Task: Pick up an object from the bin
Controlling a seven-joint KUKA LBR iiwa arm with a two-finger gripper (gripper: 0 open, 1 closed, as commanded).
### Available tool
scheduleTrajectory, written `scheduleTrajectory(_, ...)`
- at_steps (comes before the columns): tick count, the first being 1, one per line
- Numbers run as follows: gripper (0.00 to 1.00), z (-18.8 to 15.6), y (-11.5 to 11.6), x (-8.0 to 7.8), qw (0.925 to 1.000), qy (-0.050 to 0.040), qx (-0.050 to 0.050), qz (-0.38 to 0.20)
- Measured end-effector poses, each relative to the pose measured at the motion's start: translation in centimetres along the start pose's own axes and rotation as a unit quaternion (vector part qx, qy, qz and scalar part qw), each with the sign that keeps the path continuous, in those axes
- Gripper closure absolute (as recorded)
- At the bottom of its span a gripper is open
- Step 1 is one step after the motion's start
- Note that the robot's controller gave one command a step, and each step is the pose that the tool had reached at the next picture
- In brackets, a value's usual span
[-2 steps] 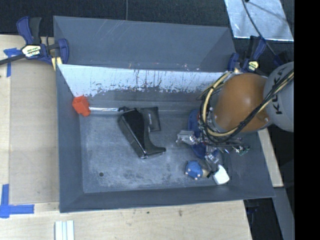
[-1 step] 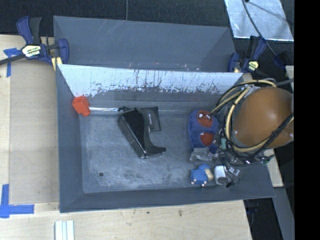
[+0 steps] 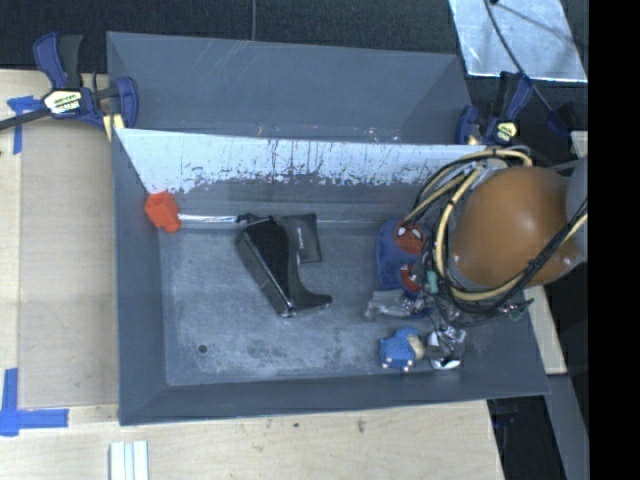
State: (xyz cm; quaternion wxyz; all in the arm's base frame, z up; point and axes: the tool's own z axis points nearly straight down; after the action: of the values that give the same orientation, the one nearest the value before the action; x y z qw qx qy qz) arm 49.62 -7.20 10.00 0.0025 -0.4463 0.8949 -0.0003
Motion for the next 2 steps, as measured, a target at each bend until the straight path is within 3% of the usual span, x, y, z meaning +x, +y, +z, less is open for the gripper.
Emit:
scheduleTrajectory(1,0.0,3.1,-0.5,-1.3,0.9988,0.0012,-0.002,-0.049)
scheduleTrajectory(2,0.0,3.0,1.5,0.0,0.9962,0.0007,-0.002,-0.088)
